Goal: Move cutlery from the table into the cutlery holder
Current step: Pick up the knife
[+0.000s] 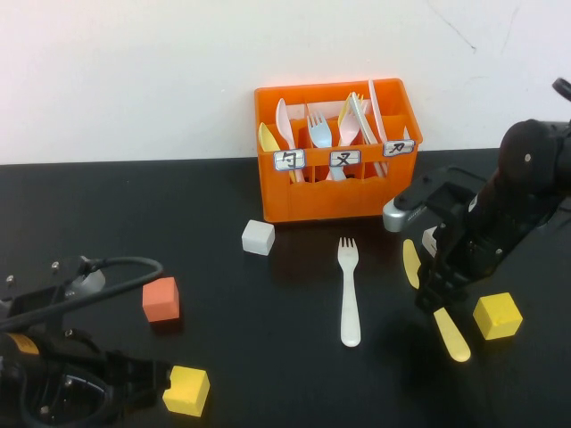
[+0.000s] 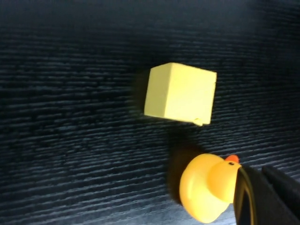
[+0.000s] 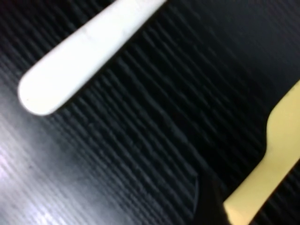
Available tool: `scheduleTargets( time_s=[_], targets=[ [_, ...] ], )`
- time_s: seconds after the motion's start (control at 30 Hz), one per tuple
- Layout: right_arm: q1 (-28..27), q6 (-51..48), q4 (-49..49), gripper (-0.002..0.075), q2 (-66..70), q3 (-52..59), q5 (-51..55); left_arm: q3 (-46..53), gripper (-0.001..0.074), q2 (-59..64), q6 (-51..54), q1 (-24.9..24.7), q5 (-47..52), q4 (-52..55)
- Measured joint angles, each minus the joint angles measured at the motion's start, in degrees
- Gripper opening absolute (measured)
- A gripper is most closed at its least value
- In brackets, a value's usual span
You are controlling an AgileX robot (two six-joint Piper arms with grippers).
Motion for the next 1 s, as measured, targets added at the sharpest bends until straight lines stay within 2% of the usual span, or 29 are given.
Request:
scheduleTargets(
  time_s=[0.53,0.77,1.0],
  targets=[
    [0.00,2.45,-0.61,0.0404,2.31,-0.77,-0.09,-0.09,-0.0001,0.03,5.78,0.00,-1.88,-7.07],
    [0.00,2.45,-1.47,0.0353,2.40,-1.03,0.55,-0.09,-0.0001,0.03,8.06,0.00,-2.98,-9.71],
    [3.05,4.10,-6.95,0.0349,2.95,-1.50,0.65,-0.09,-0.0001,0.03,9.49,0.00,-3.42,-9.96]
  ],
)
